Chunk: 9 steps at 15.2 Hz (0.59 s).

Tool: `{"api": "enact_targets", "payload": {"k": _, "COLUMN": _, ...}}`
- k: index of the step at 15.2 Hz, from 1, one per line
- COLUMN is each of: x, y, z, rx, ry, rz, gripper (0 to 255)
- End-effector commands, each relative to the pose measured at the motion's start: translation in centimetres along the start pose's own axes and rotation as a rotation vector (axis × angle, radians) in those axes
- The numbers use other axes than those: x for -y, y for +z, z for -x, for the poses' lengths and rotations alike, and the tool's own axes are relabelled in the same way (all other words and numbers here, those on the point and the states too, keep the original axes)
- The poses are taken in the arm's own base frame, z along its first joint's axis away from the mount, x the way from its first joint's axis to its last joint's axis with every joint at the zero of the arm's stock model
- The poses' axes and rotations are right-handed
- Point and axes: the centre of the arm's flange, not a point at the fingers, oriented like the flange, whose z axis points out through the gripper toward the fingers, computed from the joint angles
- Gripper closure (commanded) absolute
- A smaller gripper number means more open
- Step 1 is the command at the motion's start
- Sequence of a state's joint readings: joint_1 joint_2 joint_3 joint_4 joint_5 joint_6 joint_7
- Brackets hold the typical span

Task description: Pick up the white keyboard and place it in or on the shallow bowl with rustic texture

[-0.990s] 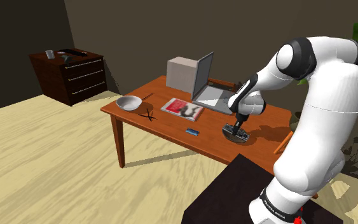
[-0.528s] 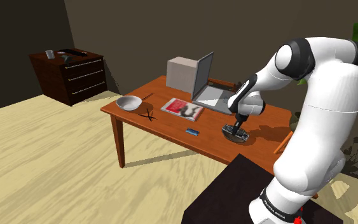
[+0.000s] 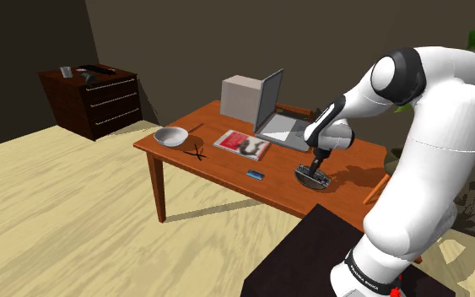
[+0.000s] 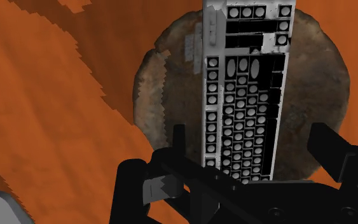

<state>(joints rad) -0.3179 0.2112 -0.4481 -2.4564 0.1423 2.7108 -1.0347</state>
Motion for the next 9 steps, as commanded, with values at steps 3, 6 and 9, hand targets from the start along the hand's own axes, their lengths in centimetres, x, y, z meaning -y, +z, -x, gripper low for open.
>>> {"api": "enact_targets", "payload": {"k": 3, "x": 0.1, "y": -3.3, "z": 0.0, "rx": 0.001, "ry": -0.001, "rz": 0.0, "gripper": 0}}
{"api": "enact_targets", "payload": {"k": 6, "x": 0.1, "y": -3.3, "z": 0.0, "rx": 0.001, "ry": -0.001, "rz": 0.0, "gripper": 0}}
{"api": "enact_targets", "payload": {"k": 9, "x": 0.1, "y": -3.3, "z": 0.0, "rx": 0.001, "ry": -0.001, "rz": 0.0, "gripper": 0}}
